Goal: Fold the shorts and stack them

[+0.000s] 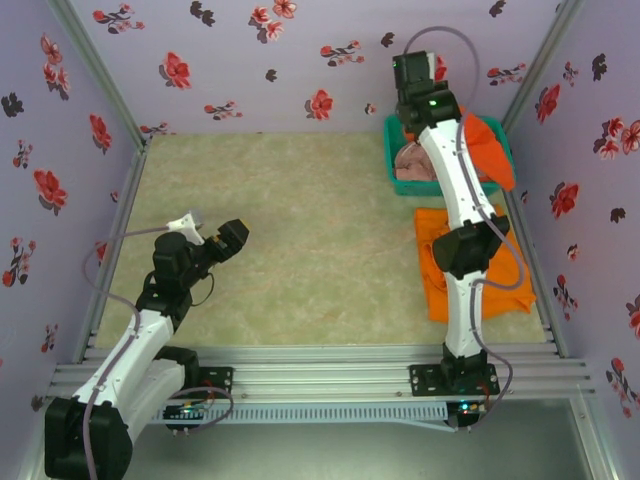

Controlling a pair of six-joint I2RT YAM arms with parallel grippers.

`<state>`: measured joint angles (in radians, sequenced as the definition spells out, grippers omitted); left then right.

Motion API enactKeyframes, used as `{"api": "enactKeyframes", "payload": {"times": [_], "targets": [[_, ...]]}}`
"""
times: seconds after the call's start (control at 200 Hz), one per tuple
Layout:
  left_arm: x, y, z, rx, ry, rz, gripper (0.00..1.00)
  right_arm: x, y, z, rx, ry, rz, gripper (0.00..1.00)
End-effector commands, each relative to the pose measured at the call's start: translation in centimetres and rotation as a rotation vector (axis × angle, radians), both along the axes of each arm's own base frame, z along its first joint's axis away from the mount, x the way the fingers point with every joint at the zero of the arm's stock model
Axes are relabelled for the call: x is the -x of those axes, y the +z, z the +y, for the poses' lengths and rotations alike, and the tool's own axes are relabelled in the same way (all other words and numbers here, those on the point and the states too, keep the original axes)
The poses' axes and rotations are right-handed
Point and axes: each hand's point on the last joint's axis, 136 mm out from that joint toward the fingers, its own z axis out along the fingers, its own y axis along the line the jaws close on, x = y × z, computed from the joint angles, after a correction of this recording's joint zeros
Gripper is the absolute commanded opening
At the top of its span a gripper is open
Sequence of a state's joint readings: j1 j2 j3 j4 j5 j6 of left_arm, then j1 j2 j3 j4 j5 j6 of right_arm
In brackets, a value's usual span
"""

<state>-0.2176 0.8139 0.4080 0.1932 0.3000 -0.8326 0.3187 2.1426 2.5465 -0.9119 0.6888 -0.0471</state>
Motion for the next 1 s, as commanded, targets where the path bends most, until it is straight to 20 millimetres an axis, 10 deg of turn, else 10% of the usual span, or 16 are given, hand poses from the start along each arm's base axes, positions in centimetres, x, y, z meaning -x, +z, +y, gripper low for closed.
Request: {"api": "enactKeyframes", "payload": {"times": [0.0, 0.31, 0.53, 0.99], "targets": [[0.2, -0.2, 0.1, -0.004, -0.006, -0.005, 0.99, 2.3, 9.0, -0.6, -0.161, -0.011, -0.277, 0.0], [0.2, -0.2, 0.1, 0.0, -0.004, -0.005, 0.99, 3.7, 15.4, 1.5, -0.353, 0.14, -0.466, 0.0], [0.2, -0.1, 0.1, 0.0, -0.004, -0.007, 1.0, 6.3, 20.7, 6.6, -0.619, 0.446, -0.572, 0.0], [0.2, -0.3, 0.2, 0.008, 0.0, -0.005, 1.0, 19.3, 30.4, 19.7, -0.863, 1.062, -0.698, 0.0]]}}
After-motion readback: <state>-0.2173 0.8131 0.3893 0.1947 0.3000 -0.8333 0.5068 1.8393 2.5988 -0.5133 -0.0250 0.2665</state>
